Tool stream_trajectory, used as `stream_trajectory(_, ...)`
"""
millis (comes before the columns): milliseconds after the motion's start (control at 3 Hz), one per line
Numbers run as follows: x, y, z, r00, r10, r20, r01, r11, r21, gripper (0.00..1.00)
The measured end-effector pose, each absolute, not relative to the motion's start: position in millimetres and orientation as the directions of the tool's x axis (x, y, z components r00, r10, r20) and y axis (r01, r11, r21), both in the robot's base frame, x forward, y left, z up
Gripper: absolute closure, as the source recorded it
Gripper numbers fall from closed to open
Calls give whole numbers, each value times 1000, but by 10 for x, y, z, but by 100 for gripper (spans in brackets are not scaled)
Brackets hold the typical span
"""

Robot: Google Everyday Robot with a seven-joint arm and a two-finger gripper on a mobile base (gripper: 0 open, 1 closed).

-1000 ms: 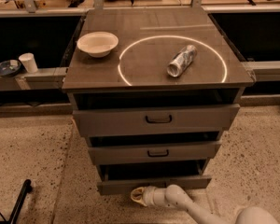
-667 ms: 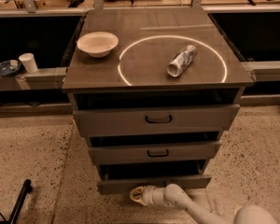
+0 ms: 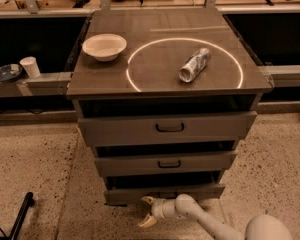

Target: Close bottom drawer

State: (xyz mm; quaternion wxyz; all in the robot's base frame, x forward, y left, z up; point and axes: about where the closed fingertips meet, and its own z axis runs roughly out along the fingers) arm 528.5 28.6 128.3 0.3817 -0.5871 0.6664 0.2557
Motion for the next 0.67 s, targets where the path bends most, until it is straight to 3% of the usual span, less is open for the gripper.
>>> stream_trajectory(667,5284,287,1283,-19,-587,-809,-978,180,-107,0)
